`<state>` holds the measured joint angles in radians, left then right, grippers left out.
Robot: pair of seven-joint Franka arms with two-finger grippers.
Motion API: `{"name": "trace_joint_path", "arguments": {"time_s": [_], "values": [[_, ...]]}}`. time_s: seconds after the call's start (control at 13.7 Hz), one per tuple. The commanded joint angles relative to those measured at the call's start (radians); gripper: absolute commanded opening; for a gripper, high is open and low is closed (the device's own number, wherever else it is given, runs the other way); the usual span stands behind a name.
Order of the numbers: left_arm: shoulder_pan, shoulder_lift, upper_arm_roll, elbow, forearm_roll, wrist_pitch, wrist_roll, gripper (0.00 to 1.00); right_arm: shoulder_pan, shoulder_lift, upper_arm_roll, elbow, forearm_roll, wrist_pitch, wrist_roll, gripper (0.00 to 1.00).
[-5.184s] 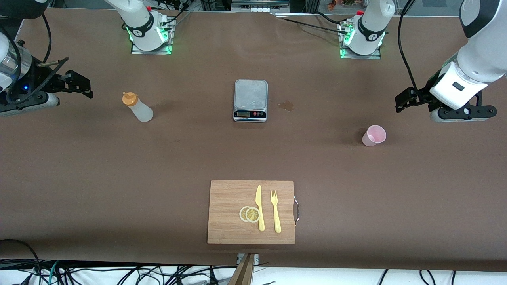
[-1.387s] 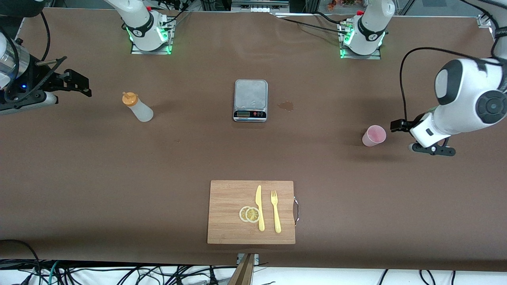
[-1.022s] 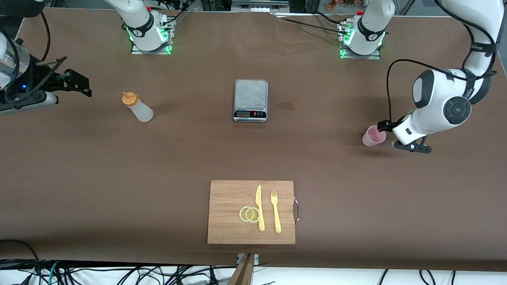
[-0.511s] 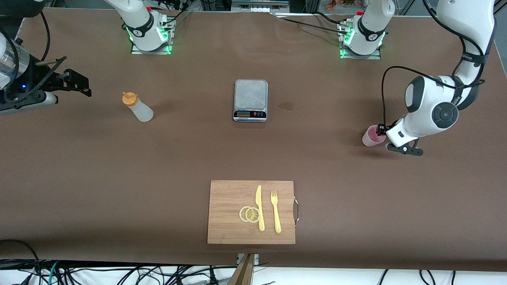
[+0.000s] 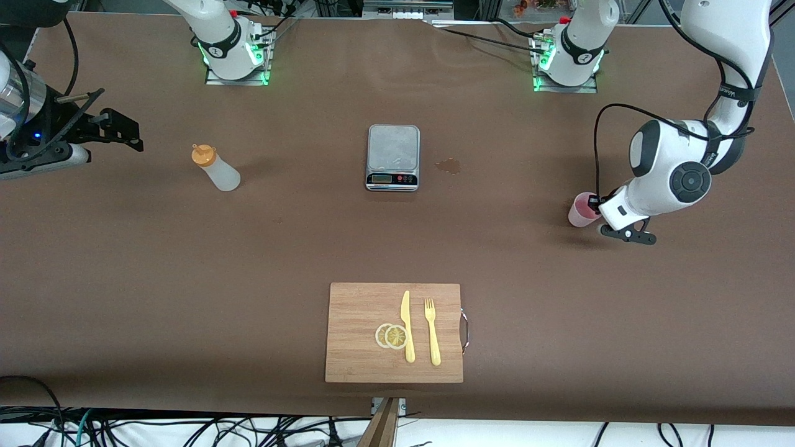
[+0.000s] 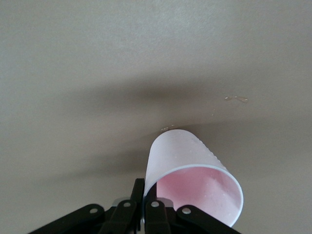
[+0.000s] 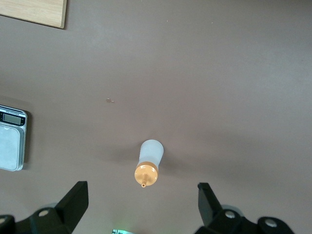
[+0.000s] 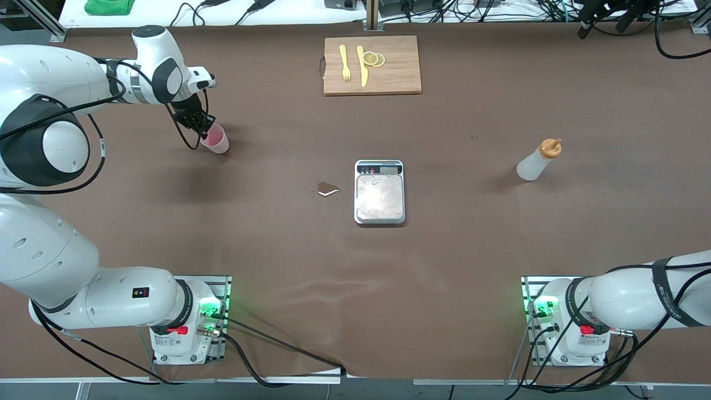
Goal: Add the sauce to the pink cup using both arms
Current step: 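Carry the pink cup with the left gripper onto the scale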
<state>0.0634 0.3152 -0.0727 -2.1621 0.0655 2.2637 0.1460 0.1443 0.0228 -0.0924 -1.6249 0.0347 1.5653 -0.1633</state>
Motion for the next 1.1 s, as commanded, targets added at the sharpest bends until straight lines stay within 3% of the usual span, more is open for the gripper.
{"name": "trace_joint_path", "arguments": {"time_s": [0.0, 0.29, 0.58, 1.02], "values": [[-0.004, -0.051, -0.057, 0.056, 0.017, -0.141, -0.002, 0.0, -0.009, -0.015, 0.007, -0.007, 0.001, -0.008, 0.004, 1.0], [-0.005, -0.053, -0.244, 0.29, 0.01, -0.513, -0.165, 0.0, -0.008, -0.014, 0.007, -0.009, 0.001, -0.007, 0.007, 1.0], [-0.029, 0.002, -0.522, 0.359, -0.045, -0.535, -0.585, 0.0, -0.008, -0.015, 0.007, -0.01, 0.001, -0.007, 0.007, 1.0], [-0.328, 0.225, -0.536, 0.522, -0.049, -0.368, -1.12, 0.0, -0.009, -0.021, 0.002, -0.012, 0.002, -0.007, -0.002, 1.0]]}}
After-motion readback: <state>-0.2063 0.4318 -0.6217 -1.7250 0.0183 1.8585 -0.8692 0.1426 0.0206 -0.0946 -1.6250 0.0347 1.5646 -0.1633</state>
